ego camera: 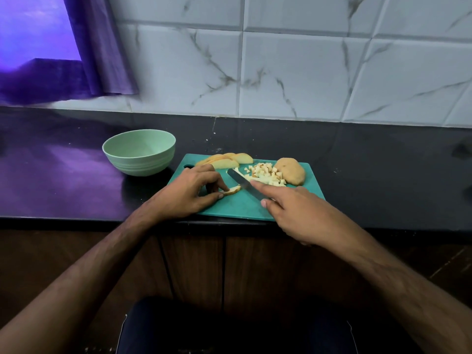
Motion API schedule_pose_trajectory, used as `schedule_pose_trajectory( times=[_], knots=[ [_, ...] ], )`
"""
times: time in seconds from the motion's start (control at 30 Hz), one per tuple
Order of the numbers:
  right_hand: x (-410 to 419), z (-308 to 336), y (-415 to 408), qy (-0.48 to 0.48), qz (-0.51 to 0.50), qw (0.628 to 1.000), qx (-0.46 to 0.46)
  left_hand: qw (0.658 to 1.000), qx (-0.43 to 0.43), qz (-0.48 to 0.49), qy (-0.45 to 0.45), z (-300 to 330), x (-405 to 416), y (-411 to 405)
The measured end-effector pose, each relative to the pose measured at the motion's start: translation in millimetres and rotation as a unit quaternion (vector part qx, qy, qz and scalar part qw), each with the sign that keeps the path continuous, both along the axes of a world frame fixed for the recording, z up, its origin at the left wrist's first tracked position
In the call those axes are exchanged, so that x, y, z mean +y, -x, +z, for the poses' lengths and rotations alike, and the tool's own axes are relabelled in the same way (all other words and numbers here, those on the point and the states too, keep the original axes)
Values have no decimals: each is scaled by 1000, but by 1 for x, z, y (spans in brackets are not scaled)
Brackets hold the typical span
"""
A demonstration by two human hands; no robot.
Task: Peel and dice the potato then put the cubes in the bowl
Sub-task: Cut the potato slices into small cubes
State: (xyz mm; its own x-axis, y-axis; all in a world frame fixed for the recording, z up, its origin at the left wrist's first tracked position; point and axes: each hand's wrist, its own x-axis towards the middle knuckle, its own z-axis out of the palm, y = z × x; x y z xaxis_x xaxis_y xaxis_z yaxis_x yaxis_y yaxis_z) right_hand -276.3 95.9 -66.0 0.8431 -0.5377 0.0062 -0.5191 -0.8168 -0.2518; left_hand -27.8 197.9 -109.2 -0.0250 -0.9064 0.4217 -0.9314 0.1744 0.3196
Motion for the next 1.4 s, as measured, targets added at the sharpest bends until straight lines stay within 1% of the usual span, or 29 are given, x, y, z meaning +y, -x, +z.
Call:
schedule_pose_trajectory(
  times=[0.17, 0.27, 0.4, 0.6, 0.67, 0.77, 0.93, 1.17, 1.27, 1.4],
  knots=[
    [13, -4, 10, 62, 0, 998, 27, 1000, -2, -4, -4, 0, 0, 0],
    [17, -13, 7, 81, -2, 996, 30, 1000, -5, 0, -4, 0, 0, -1],
    [15, -16, -1, 66, -3, 997, 27, 1000, -10, -4, 2, 0, 1, 0],
    [4, -2, -11, 42, 0, 999, 31, 1000, -1, -2, 8, 0, 2, 1],
    [5, 0, -7, 46, 3, 999, 23, 1000, -2, -3, 10, -1, 2, 1],
    [16, -4, 0, 71, 9, 997, 35, 1000, 1, -4, 12, -1, 1, 1],
    [25, -15, -6, 101, 4, 994, 33, 1000, 3, -3, 7, -2, 1, 1],
    [15, -2, -13, 63, 4, 997, 35, 999, 8, 4, 34, -2, 4, 3],
    [18, 3, -4, 78, 5, 997, 20, 999, 8, 7, 37, -2, 4, 2],
    [30, -6, 3, 104, 9, 994, 31, 999, 6, 5, 41, -3, 2, 2]
  ],
)
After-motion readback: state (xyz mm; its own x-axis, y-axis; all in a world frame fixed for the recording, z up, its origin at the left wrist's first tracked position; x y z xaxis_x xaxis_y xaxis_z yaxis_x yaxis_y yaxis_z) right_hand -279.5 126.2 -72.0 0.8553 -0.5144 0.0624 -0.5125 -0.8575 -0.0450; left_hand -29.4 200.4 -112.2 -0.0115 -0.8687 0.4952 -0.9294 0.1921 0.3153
